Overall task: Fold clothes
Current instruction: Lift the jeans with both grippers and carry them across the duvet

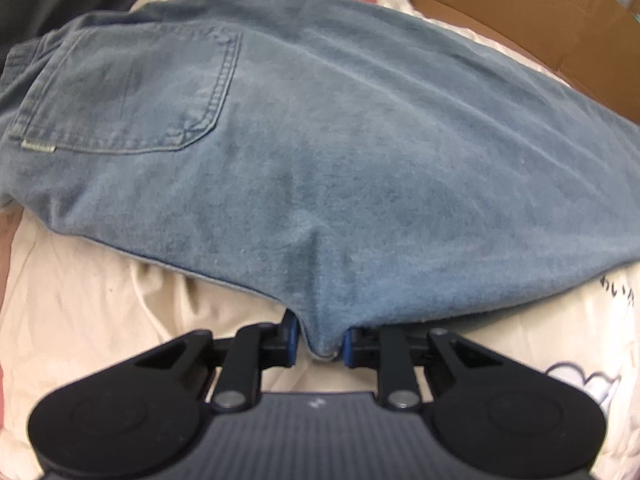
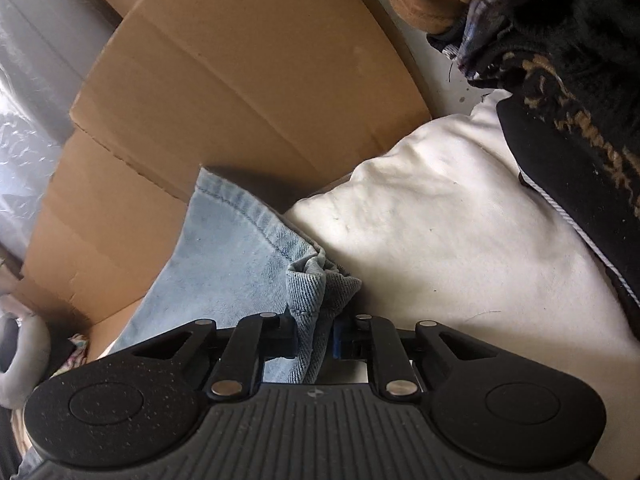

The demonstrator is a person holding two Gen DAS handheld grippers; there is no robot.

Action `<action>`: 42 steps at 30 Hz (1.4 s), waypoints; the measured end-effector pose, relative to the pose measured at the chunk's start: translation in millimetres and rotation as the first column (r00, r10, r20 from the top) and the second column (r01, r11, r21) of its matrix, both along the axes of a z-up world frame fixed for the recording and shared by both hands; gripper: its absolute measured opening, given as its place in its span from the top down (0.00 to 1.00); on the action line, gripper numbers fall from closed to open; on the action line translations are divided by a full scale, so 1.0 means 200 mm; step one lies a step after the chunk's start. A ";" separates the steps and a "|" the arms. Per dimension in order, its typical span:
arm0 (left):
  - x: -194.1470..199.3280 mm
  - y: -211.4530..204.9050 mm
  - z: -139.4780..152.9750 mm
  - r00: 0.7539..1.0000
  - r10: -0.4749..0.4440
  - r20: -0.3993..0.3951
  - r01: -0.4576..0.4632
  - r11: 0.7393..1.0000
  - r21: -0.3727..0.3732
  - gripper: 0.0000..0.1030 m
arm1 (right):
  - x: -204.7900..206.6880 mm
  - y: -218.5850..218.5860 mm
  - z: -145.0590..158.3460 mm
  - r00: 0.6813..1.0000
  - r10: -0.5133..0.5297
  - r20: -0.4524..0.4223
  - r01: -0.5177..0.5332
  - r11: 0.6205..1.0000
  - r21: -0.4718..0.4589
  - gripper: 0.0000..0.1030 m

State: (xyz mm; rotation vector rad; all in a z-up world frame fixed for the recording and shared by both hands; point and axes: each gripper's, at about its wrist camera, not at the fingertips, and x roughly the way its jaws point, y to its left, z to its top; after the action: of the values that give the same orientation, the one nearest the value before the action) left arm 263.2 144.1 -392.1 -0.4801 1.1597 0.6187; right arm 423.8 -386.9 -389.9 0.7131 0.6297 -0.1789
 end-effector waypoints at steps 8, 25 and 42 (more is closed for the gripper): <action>0.04 0.03 0.00 0.996 -0.090 -0.027 0.090 0.996 -0.016 0.83 | 0.02 0.01 0.13 0.995 0.079 -0.064 -0.085 0.991 -0.101 0.90; -0.02 0.10 0.30 0.995 -0.079 -0.063 0.075 0.996 -0.055 0.87 | -0.08 0.03 0.67 0.986 0.111 -0.125 -0.127 0.984 -0.122 0.93; 0.01 0.10 0.29 0.991 -0.110 -0.083 0.102 0.991 -0.088 0.88 | -0.79 -0.10 0.86 0.979 0.085 -0.185 -0.112 0.984 -0.139 0.93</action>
State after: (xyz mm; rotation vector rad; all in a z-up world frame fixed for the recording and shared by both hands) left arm 264.2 163.3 -334.6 -0.4630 1.2898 0.5043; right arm 266.7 -406.3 -218.4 0.5235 0.8129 -0.1971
